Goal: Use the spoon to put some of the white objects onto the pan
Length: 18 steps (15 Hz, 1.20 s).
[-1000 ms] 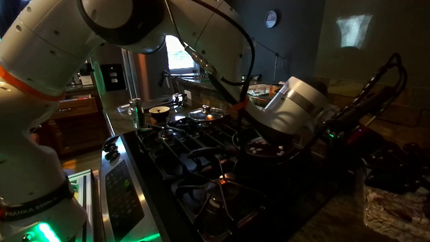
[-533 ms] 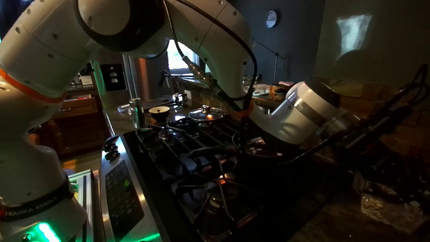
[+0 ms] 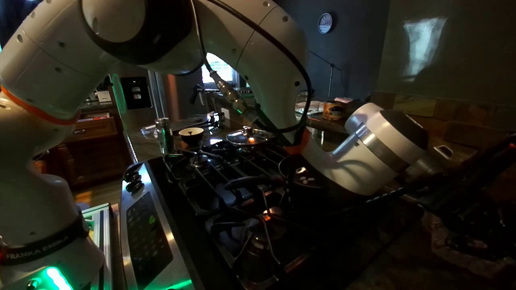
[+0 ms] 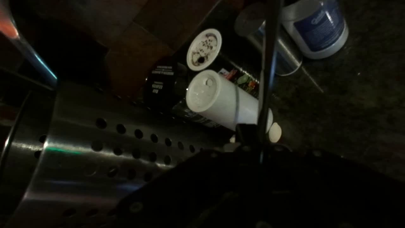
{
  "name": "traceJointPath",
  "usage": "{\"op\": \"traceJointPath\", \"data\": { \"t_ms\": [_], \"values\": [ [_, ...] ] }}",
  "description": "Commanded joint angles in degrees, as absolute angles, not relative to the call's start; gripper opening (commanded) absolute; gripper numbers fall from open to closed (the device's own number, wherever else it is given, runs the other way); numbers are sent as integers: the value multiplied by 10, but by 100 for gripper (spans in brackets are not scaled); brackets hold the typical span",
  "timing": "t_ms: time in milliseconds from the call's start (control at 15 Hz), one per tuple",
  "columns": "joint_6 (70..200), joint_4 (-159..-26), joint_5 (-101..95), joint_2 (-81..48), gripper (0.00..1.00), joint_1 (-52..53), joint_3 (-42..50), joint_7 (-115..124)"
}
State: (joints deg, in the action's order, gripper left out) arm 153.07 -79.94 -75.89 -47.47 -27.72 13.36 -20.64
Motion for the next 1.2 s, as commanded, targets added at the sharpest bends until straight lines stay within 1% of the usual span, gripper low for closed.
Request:
{"op": "traceJointPath", "data": {
  "t_ms": [0, 333, 1133],
  "values": [
    [1580, -808, -788, -469, 1, -278, 153, -152],
    [1615, -815, -849, -459, 1, -263, 181, -70],
    [1604, -896, -948, -414, 1, -250, 209, -19]
  ]
}}
